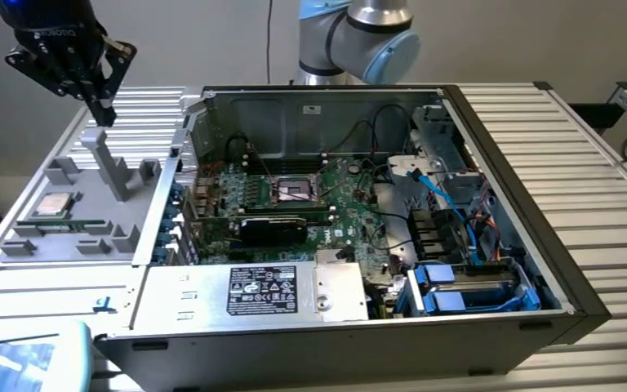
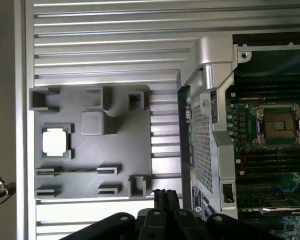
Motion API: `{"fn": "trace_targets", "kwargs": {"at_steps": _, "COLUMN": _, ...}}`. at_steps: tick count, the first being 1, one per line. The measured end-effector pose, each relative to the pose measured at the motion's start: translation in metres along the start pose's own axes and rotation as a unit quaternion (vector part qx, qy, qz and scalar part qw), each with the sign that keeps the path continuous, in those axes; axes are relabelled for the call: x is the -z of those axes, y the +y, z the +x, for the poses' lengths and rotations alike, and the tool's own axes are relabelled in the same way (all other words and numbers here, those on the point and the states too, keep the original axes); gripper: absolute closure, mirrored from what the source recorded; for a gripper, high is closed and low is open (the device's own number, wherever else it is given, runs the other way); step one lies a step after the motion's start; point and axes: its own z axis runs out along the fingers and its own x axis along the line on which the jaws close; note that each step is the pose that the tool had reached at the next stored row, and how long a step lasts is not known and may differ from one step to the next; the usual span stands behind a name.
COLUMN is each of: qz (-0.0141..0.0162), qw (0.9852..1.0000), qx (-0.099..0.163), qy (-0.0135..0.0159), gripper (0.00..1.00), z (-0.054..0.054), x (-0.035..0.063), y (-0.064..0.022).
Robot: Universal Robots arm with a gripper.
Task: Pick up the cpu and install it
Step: 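Reach for the cpu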
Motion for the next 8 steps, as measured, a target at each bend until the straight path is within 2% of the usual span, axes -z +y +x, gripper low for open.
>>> {"fn": "trace_targets", "kwargs": {"at_steps": 5, "qz": 0.0002, "qw": 1.0000, "qx": 0.000, "qy": 0.0000, "gripper": 0.88, "z": 0.017, "x": -0.0017, "y": -0.0006}}
{"fn": "trace_targets", "kwargs": {"at_steps": 8, "qz": 0.0020, "qw": 1.0000, "qx": 0.001, "qy": -0.0001, "gripper": 0.88, "z": 0.020, "x": -0.0020, "y": 0.0046}}
